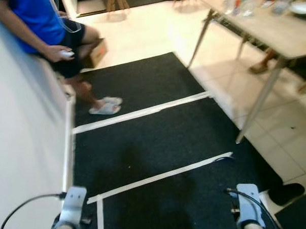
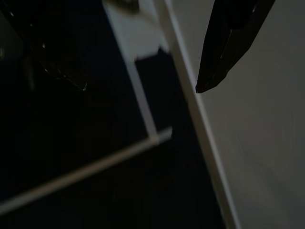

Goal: Restocking fridge

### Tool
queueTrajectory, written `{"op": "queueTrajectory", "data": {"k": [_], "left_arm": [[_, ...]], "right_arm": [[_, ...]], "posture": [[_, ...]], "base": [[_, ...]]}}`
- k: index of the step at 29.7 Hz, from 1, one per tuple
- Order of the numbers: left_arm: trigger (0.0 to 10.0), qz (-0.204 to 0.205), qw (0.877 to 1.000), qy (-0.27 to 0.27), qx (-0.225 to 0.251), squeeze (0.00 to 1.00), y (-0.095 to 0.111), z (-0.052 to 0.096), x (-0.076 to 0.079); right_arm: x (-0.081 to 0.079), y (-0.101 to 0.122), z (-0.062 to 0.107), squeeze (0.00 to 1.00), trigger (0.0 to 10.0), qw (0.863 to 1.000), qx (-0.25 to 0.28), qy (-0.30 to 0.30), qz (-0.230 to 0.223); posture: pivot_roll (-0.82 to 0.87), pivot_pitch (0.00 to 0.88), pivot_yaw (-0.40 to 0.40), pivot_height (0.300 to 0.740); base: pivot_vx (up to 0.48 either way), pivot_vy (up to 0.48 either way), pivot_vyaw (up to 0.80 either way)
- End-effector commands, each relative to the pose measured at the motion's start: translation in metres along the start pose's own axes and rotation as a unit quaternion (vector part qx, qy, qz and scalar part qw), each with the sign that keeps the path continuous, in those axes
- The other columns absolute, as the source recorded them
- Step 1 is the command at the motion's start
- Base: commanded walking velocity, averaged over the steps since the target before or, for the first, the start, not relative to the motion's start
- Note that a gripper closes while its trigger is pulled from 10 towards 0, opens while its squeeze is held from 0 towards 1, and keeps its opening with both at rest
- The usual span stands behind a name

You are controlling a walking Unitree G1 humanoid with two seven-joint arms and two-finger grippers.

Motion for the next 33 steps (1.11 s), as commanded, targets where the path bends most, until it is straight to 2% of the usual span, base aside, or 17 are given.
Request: {"op": "queueTrajectory", "data": {"k": [1, 5, 8, 11, 15, 20, 23, 27, 28, 29, 30, 33], "left_arm": [[10.0, 0.005, 1.0, 0.002, 0.003, 0.0, 0.002, 0.0, -0.003], [10.0, 0.011, 1.0, -0.004, 0.021, 0.0, 0.015, -0.003, 0.0], [10.0, 0.023, 1.0, -0.002, 0.02, 0.0, 0.013, -0.003, 0.001], [10.0, 0.054, 0.998, 0.007, 0.015, 0.0, 0.005, -0.002, 0.004], [10.0, 0.077, 0.997, 0.011, 0.018, 0.0, 0.003, -0.002, 0.007], [10.0, 0.118, 0.991, -0.002, 0.055, 0.0, 0.019, -0.006, 0.024], [10.0, 0.12, 0.991, -0.007, 0.064, 0.0, 0.024, -0.007, 0.028], [10.0, 0.13, 0.987, -0.022, 0.087, 0.0, 0.037, -0.01, 0.04], [10.0, 0.13, 0.987, -0.022, 0.087, 0.0, 0.037, -0.01, 0.04], [10.0, 0.134, 0.986, -0.032, 0.093, 0.0, 0.04, -0.011, 0.05], [10.0, 0.131, 0.986, -0.037, 0.094, 0.0, 0.04, -0.011, 0.054], [10.0, 0.128, 0.986, -0.04, 0.094, 0.0, 0.04, -0.011, 0.056]], "right_arm": [[0.0, -0.002, 0.0, 0.16, 10.0, 1.0, -0.007, 0.0, -0.005], [-0.003, -0.002, 0.0, 0.16, 10.0, 1.0, -0.01, 0.007, 0.009], [-0.004, -0.008, 0.002, 0.16, 10.0, 0.999, -0.016, 0.015, 0.029], [-0.001, -0.021, 0.005, 0.16, 10.0, 0.997, -0.027, 0.027, 0.069], [0.003, -0.025, 0.005, 0.16, 10.0, 0.995, -0.027, 0.031, 0.088], [0.017, -0.026, 0.003, 0.16, 10.0, 0.993, -0.019, 0.025, 0.109], [0.018, -0.027, 0.004, 0.16, 10.0, 0.993, -0.019, 0.026, 0.114], [0.021, -0.03, 0.005, 0.16, 10.0, 0.99, -0.012, 0.034, 0.137], [0.021, -0.03, 0.005, 0.16, 10.0, 0.99, -0.012, 0.034, 0.137], [0.025, -0.031, 0.005, 0.17, 10.0, 0.99, -0.011, 0.031, 0.137], [0.027, -0.03, 0.005, 0.17, 10.0, 0.991, -0.011, 0.026, 0.131], [0.029, -0.03, 0.004, 0.17, 10.0, 0.992, -0.012, 0.023, 0.127]], "posture": [[0.03, 0.0, 0.054, 0.74], [0.03, 0.0, 0.055, 0.74], [0.02, 0.0, 0.042, 0.74], [0.01, 0.0, 0.001, 0.74], [-0.01, 0.0, -0.028, 0.74], [-0.04, 0.0, -0.069, 0.74], [-0.04, 0.0, -0.08, 0.74], [-0.06, 0.0, -0.109, 0.74], [-0.06, 0.0, -0.109, 0.74], [-0.06, 0.0, -0.106, 0.74], [-0.06, 0.0, -0.105, 0.74], [-0.06, 0.0, -0.105, 0.74]], "base": [[0.0, 0.0, 0.0], [0.0, 0.0, 0.0], [0.0, 0.0, 0.0], [0.0, 0.0, 0.0], [0.0, 0.0, 0.0], [0.0, 0.0, 0.0], [0.0, 0.0, 0.0], [0.0, 0.0, 0.0], [0.0, 0.0, 0.0], [0.0, 0.0, 0.0], [0.0, 0.0, 0.0], [0.0, 0.0, 0.0]]}}
Point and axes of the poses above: a point about 5 cm out from each wrist's last joint towards the gripper, its own z axis pointing back from the gripper into the wrist, its own y axis along the axis of the wrist's last joint, x = y × z, the point moved 3 cm from there along -z, pointing out of the wrist towards the gripper, and after that the axes turned 15 degrees about z, right-handed, at the moved point
